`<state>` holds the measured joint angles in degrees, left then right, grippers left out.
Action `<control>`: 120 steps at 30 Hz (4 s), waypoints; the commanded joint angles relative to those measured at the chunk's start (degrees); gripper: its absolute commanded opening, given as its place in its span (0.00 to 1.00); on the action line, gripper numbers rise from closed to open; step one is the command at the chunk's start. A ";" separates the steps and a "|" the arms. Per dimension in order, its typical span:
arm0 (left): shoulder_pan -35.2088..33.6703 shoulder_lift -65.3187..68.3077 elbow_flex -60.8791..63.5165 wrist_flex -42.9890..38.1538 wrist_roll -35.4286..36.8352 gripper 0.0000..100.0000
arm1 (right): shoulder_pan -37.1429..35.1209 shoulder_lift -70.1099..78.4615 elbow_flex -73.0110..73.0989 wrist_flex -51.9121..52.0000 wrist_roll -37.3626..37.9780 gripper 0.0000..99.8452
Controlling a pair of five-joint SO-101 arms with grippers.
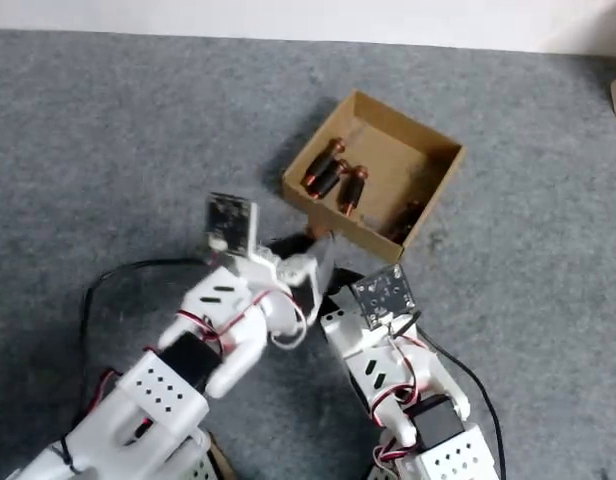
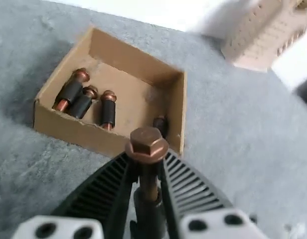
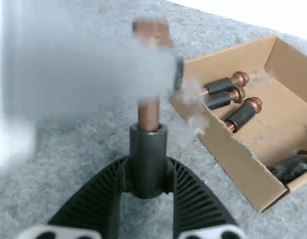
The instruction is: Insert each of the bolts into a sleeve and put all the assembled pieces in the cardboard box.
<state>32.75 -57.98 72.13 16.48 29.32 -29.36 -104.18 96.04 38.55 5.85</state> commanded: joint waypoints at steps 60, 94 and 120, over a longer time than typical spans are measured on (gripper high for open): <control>-28.79 -1.19 21.05 8.70 -20.48 0.03 | 22.02 66.15 -47.34 -17.80 -10.37 0.01; -32.13 -1.19 20.79 8.79 -26.90 0.01 | 19.03 61.76 -39.78 2.95 -4.48 0.00; -32.31 -44.88 25.19 44.40 -27.25 0.01 | 25.19 11.38 1.71 2.68 0.35 0.00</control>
<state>1.19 -97.89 96.31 55.52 2.68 -4.84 -85.63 94.46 41.19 5.23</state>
